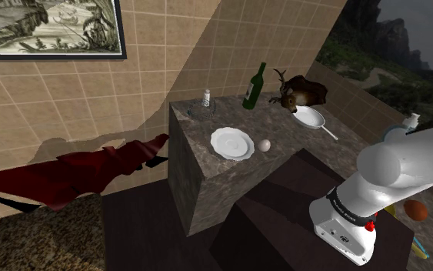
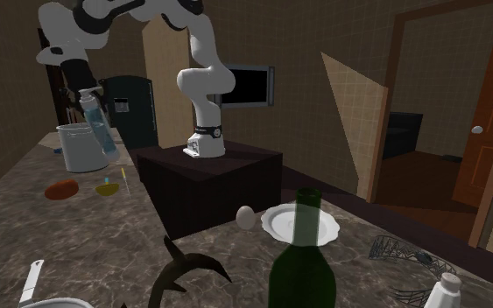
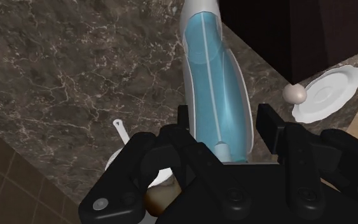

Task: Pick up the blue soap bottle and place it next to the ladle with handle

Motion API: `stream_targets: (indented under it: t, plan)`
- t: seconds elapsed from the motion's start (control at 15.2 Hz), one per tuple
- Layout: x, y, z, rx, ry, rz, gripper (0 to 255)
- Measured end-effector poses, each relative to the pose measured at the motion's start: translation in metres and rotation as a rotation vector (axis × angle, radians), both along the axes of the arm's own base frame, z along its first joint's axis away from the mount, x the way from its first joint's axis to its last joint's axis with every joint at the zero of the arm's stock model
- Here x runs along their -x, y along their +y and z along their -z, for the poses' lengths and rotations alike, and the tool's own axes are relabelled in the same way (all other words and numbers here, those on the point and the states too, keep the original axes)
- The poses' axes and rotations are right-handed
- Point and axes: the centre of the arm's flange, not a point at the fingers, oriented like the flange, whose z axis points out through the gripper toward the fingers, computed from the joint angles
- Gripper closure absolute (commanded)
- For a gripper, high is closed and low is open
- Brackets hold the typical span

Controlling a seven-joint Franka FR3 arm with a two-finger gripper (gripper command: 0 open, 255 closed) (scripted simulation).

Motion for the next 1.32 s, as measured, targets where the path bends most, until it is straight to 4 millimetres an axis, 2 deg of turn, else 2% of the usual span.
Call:
stream_targets:
  t: [0.86,1.32]
  plan:
    - [0.165,-0.035,0.028,0.004,0.000,0.000,255]
    - [0.257,-0.047,0.048,0.004,0.000,-0.001,255]
